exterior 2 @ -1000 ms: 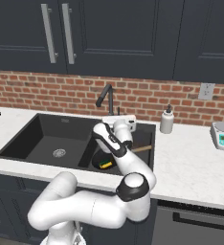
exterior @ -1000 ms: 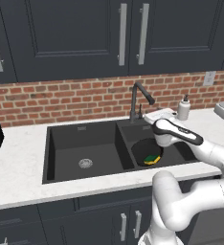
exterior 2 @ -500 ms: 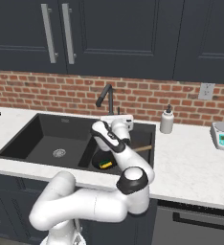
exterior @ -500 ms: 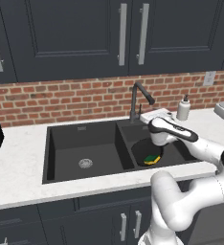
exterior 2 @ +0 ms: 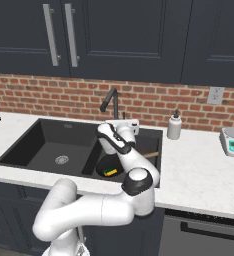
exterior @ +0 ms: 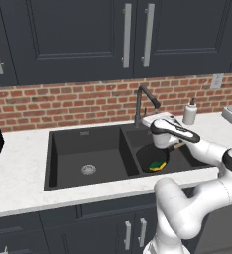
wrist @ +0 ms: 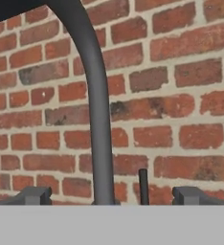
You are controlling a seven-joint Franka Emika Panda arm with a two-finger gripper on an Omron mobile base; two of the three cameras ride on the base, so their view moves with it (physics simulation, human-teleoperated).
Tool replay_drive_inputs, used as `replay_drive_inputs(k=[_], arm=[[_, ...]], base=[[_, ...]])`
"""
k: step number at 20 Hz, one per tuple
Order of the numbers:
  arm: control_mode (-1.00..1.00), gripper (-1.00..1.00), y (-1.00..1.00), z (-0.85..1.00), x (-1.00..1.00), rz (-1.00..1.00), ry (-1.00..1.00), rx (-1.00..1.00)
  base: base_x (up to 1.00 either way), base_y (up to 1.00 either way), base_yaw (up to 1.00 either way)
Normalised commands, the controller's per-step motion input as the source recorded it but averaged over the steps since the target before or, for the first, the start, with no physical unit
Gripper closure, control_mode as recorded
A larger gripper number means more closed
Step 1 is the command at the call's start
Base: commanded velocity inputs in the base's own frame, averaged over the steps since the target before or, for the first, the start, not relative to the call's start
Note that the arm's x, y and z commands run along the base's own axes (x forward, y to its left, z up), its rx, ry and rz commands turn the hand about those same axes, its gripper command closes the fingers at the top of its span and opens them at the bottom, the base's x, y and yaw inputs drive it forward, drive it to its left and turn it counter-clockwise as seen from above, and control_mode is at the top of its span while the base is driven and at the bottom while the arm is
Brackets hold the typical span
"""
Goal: Pick the pan and sponge and place them into the sink. Then turn on the water.
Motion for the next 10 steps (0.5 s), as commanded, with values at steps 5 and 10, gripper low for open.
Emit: replay_drive_inputs(k=[5, 10], arm=[[-1.0, -1.0, 0.0, -0.12, 0.18, 0.0, 0.01, 0.0], [-1.0, -1.0, -0.03, -0.09, 0.19, 0.0, 0.0, 0.0]], base=[[0.0, 0.0, 0.0], [0.0, 0.0, 0.0]])
